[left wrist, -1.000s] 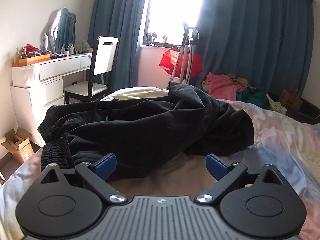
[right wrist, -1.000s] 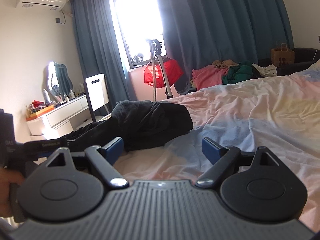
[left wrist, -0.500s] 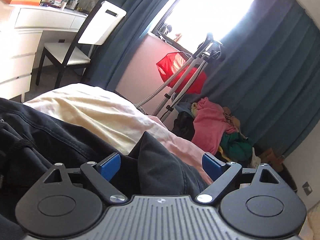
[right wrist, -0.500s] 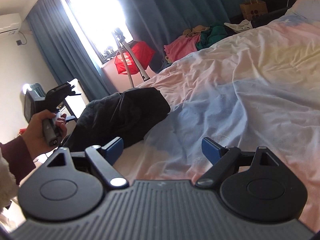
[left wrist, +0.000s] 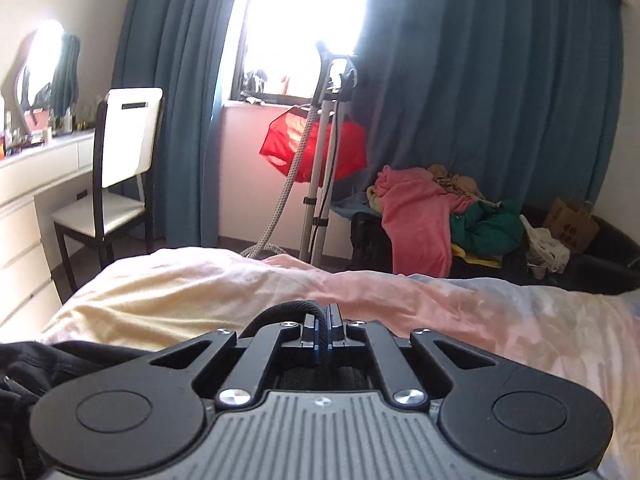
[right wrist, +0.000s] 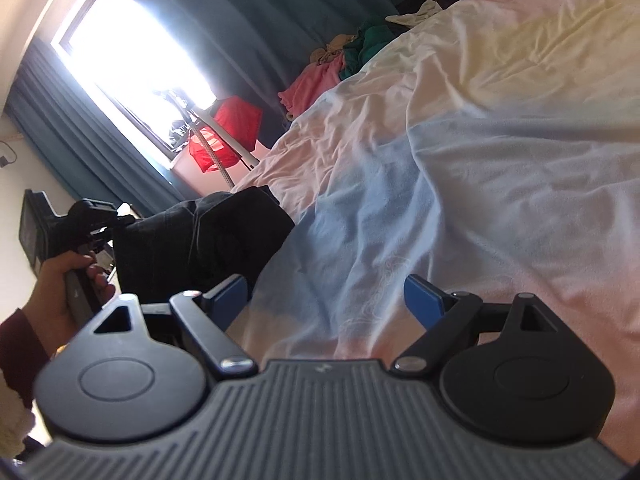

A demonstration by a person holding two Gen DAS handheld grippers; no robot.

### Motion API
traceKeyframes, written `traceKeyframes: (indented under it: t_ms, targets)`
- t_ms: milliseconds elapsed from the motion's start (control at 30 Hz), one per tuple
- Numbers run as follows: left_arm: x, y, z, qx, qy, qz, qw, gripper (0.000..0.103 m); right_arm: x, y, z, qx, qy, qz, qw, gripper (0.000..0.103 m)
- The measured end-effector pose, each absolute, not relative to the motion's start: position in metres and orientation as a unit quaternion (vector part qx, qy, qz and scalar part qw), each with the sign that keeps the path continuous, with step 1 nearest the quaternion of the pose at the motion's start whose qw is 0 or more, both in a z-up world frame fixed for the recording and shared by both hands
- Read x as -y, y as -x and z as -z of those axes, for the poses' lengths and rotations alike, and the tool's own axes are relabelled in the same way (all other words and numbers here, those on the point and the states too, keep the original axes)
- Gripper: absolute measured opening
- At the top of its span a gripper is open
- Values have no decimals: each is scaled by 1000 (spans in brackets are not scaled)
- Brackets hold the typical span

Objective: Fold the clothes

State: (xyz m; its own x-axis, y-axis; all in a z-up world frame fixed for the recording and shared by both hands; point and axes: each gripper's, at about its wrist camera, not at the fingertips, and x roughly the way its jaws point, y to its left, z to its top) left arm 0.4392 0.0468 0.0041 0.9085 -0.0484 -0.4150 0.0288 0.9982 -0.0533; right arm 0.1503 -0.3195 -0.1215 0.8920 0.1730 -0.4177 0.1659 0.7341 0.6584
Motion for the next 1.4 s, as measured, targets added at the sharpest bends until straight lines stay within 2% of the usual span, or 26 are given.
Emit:
traceKeyframes:
  t_ms: [167, 333, 433, 533, 633, 700, 733, 800, 867, 967, 1167, 1267, 1400]
  targets:
    - [-14, -331, -25, -149, -4, 76, 986, 2, 322, -131, 108, -212, -357, -2, 910, 88]
    - [14, -180, -9, -91, -29, 150, 984, 2, 321, -104, 93, -195, -339, -7, 920, 88]
    - [22, -111, 28, -104, -35, 191, 976, 2, 319, -86, 83, -188, -337, -26, 922, 88]
    - [28, -79, 76, -156, -49, 199, 966, 2, 313, -78, 77, -193, -331, -56, 922, 88]
    - [30, -80, 101, -216, -40, 190, 957, 3, 306, -72, 71, -201, -323, -87, 921, 88]
    - [26, -86, 103, -218, -27, 190, 957, 3, 299, -75, 67, -214, -302, -101, 923, 81]
    - [23, -88, 102, -216, -13, 192, 957, 4, 295, -76, 65, -221, -292, -109, 924, 81]
    - [10, -88, 99, -202, 40, 197, 959, 5, 284, -87, 56, -231, -261, -128, 928, 69]
    - [-1, -94, 99, -189, 88, 209, 955, 10, 272, -102, 46, -240, -227, -146, 932, 59]
    - [-9, -98, 103, -185, 100, 201, 957, 9, 247, -138, 26, -261, -161, -177, 935, 51]
    - [-33, -117, 101, -187, 168, 179, 951, 9, 169, -246, -15, -281, -52, -215, 934, 52]
    - [-52, -127, 100, -188, 200, 158, 948, 9, 109, -307, -17, -300, -1, -239, 924, 54]
    - [-68, -144, 112, -207, 196, 126, 950, 9, 20, -379, 2, -337, 59, -273, 899, 54]
